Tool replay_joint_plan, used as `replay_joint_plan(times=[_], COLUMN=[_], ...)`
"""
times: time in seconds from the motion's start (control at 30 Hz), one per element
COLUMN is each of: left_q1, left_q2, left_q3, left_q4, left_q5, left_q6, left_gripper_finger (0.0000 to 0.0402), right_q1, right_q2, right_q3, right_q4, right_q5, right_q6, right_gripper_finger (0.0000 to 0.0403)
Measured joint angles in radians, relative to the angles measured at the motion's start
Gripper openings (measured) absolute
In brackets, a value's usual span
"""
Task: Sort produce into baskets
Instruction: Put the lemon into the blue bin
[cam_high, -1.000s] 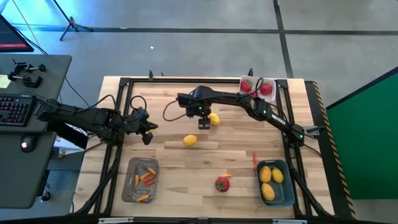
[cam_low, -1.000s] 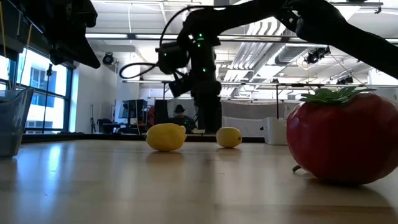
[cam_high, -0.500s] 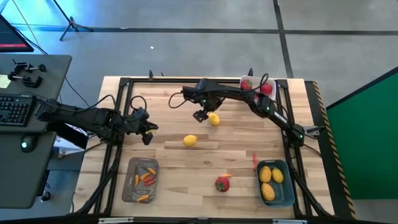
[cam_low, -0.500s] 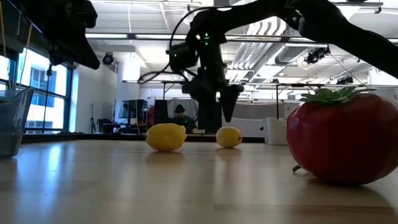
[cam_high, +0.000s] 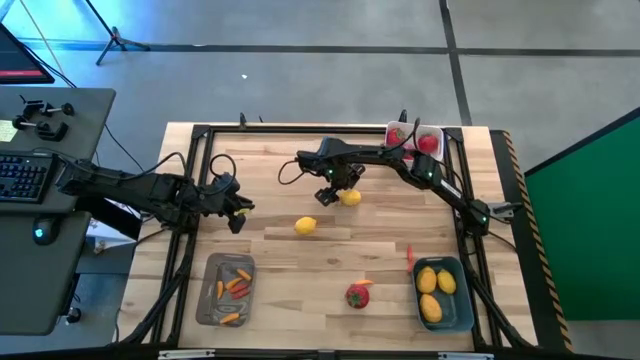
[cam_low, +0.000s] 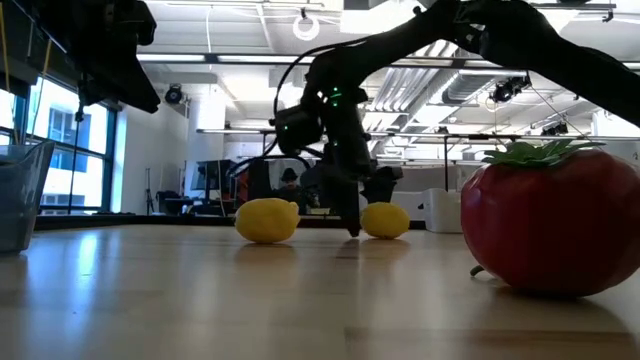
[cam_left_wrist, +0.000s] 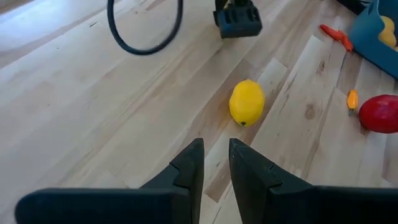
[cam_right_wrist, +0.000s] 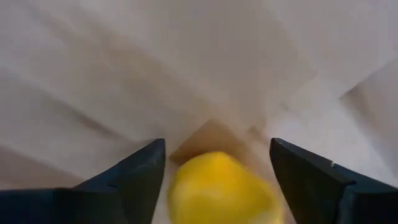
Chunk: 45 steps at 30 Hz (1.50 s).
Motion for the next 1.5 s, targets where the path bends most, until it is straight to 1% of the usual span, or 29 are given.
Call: replay_joint_plan(times=[0.07, 0.17, 0.27, 0.3, 0.37, 0.4, 0.47, 0.53, 0.6, 0.73, 0.83, 0.97, 1.23, 1.33, 1.43, 1.5], left_q1=[0.000, 0.000, 0.000, 0.000, 0.000, 0.000, 0.000, 0.000, 0.000, 0.000, 0.000, 0.000, 0.000, 0.000, 0.000, 0.000], left_q2=[0.000, 0.000, 0.000, 0.000, 0.000, 0.000, 0.000, 0.000, 0.000, 0.003, 0.006, 0.011, 0.021, 0.023, 0.026, 0.028], left_q3=[0.000, 0.000, 0.000, 0.000, 0.000, 0.000, 0.000, 0.000, 0.000, 0.000, 0.000, 0.000, 0.001, 0.001, 0.001, 0.001], left_q4=[0.000, 0.000, -0.001, 0.000, -0.001, -0.001, -0.004, -0.004, -0.006, -0.005, -0.005, -0.004, -0.005, -0.006, -0.006, -0.008], left_q5=[-0.001, -0.003, -0.003, -0.003, 0.003, 0.013, 0.029, 0.037, 0.040, 0.040, 0.040, 0.040, 0.048, 0.048, 0.047, 0.047], left_q6=[0.000, 0.001, 0.002, 0.003, 0.016, 0.028, 0.038, 0.032, 0.019, -0.007, -0.016, -0.016, -0.017, -0.017, -0.017, -0.017], left_gripper_finger=[0.0062, 0.0063, 0.0062, 0.0062, 0.0063, 0.0063, 0.0065, 0.0070, 0.0076, 0.0091, 0.0102, 0.0109, 0.0110, 0.0110, 0.0110, 0.0110], right_q1=[0.008, 0.012, 0.012, 0.012, 0.016, 0.020, 0.029, 0.039, 0.048, 0.046, 0.038, 0.025, 0.017, 0.019, 0.024, 0.030], right_q2=[-0.004, -0.023, -0.039, -0.039, -0.039, -0.040, -0.048, -0.058, -0.061, -0.060, -0.060, -0.060, -0.059, -0.059, -0.059, -0.058], right_q3=[0.007, 0.032, 0.088, 0.119, 0.179, 0.204, 0.230, 0.236, 0.242, 0.201, 0.151, 0.079, -0.050, -0.099, -0.132, -0.137], right_q4=[-0.007, -0.004, -0.026, -0.055, -0.122, -0.139, -0.135, -0.133, -0.138, -0.136, -0.137, -0.136, -0.128, -0.100, -0.067, -0.052], right_q5=[-0.008, -0.007, 0.023, 0.033, 0.043, 0.051, 0.043, -0.005, -0.021, -0.034, -0.021, -0.007, -0.007, -0.029, -0.035, -0.045], right_q6=[-0.009, -0.049, -0.097, -0.131, -0.216, -0.246, -0.260, -0.214, -0.128, 0.104, 0.212, 0.257, 0.313, 0.320, 0.316, 0.310], right_gripper_finger=[0.0245, 0.0191, 0.0146, 0.0136, 0.0130, 0.0133, 0.0150, 0.0180, 0.0217, 0.0289, 0.0315, 0.0320, 0.0320, 0.0320, 0.0309, 0.0292])
